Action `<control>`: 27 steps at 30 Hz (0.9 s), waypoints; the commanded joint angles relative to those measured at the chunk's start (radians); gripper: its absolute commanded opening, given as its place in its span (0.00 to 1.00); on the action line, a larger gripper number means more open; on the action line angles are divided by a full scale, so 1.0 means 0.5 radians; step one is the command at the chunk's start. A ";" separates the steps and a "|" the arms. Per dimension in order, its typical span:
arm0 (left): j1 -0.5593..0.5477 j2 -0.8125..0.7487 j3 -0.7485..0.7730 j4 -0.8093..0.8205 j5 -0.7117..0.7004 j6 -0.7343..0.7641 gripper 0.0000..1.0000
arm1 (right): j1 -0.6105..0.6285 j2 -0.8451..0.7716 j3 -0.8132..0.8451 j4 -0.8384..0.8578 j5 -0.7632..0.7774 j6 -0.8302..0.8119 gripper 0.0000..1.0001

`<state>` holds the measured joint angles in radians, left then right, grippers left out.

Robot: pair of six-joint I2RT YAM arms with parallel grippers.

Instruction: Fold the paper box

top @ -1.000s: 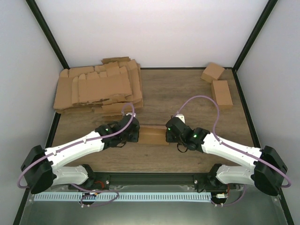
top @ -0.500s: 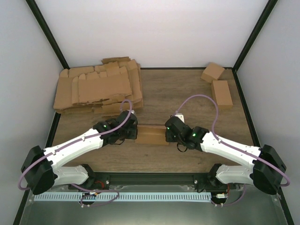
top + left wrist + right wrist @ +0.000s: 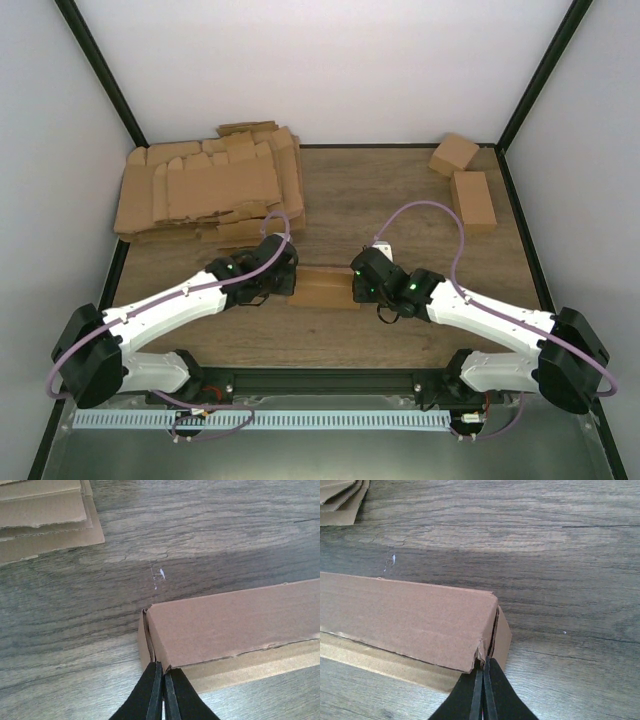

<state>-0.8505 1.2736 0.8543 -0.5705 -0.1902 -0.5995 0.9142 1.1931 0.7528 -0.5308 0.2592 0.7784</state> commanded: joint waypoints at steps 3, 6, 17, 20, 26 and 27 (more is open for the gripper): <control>-0.001 -0.077 -0.147 0.131 0.033 -0.041 0.04 | 0.024 0.052 -0.058 -0.174 -0.067 -0.023 0.01; -0.018 -0.130 -0.287 0.221 0.110 -0.091 0.04 | 0.024 0.029 -0.146 -0.124 -0.113 -0.031 0.01; -0.058 -0.164 -0.360 0.218 0.115 -0.163 0.04 | 0.025 -0.104 -0.148 -0.136 -0.149 -0.016 0.01; -0.059 -0.178 -0.287 0.139 0.061 -0.145 0.04 | 0.025 -0.194 -0.065 -0.213 -0.105 -0.030 0.08; -0.060 -0.204 -0.215 0.066 0.002 -0.126 0.16 | 0.024 -0.284 0.090 -0.336 -0.091 -0.066 0.30; -0.058 -0.215 -0.215 0.066 -0.004 -0.128 0.20 | 0.025 -0.288 0.112 -0.358 -0.093 -0.068 0.32</control>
<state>-0.8776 1.1770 0.7197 -0.4828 -0.1753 -0.6609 0.9195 1.0706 0.7227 -0.6292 0.2047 0.7528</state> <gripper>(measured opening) 0.153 0.295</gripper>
